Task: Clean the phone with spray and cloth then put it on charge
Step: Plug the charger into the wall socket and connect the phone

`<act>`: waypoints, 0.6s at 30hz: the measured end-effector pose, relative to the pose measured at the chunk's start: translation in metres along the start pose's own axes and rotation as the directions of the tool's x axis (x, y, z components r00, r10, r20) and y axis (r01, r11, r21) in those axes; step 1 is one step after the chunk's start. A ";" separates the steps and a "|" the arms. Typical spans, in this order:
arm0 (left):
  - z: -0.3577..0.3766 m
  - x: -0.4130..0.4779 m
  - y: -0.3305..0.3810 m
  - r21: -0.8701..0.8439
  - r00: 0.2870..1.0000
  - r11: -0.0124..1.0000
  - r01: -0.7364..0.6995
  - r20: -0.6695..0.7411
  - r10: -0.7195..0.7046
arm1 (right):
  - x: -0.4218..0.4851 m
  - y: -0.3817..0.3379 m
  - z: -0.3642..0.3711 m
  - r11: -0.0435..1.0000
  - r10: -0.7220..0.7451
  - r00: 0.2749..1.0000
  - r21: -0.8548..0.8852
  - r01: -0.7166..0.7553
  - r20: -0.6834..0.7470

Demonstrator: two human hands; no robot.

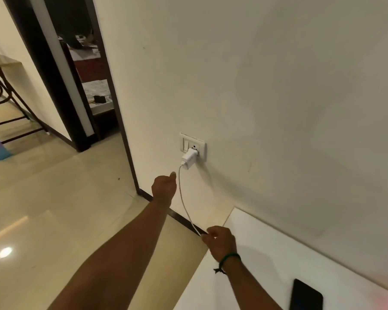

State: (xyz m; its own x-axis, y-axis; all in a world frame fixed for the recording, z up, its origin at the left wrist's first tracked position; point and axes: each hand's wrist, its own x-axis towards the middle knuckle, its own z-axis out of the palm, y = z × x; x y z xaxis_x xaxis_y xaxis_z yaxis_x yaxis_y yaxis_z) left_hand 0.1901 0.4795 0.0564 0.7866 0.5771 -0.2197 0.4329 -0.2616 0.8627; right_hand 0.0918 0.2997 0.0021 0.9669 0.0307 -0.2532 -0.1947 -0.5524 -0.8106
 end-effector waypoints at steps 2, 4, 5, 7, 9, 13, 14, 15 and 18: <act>0.003 0.017 -0.005 -0.095 0.997 0.994 0.061 0.047 -0.057 | 0.014 0.000 0.021 0.999 0.011 0.997 -0.043 -0.008 0.081; 0.010 0.030 -0.007 -0.149 0.991 0.983 0.108 0.092 -0.095 | 0.026 -0.002 0.035 0.999 0.043 0.992 -0.024 -0.040 0.118; 0.013 0.036 -0.009 -0.183 0.988 0.975 0.126 0.115 -0.106 | 0.033 -0.004 0.040 0.999 0.045 0.992 -0.011 -0.044 0.116; 0.019 0.043 -0.008 -0.264 0.980 0.951 0.160 0.157 -0.122 | 0.042 -0.008 0.047 0.999 0.041 0.995 -0.005 -0.041 0.095; 0.023 0.049 -0.005 -0.299 0.973 0.935 0.192 0.184 -0.141 | 0.051 -0.013 0.053 0.999 0.033 0.997 0.007 -0.033 0.074; 0.026 0.057 0.008 -0.362 0.952 0.896 0.257 0.255 -0.170 | 0.060 -0.024 0.059 0.999 -0.027 0.999 0.033 0.025 0.035; 0.026 0.058 0.009 -0.367 0.948 0.890 0.271 0.263 -0.180 | 0.061 -0.026 0.061 0.998 -0.044 0.999 0.050 0.043 0.023; 0.026 0.059 0.010 -0.373 0.944 0.884 0.283 0.273 -0.187 | 0.062 -0.028 0.062 0.997 -0.047 0.999 0.069 0.045 0.021; 0.027 0.058 0.011 -0.389 0.939 0.871 0.299 0.284 -0.196 | 0.060 -0.033 0.066 0.993 -0.063 0.996 0.099 0.057 0.057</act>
State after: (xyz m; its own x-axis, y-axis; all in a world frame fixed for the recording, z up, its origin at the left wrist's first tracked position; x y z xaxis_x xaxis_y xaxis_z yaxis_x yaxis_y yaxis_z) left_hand 0.2524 0.4887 0.0412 0.7788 0.3730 -0.5043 0.4411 0.2460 0.8631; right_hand 0.1456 0.3745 -0.0214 0.9663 0.1125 -0.2316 -0.1550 -0.4642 -0.8721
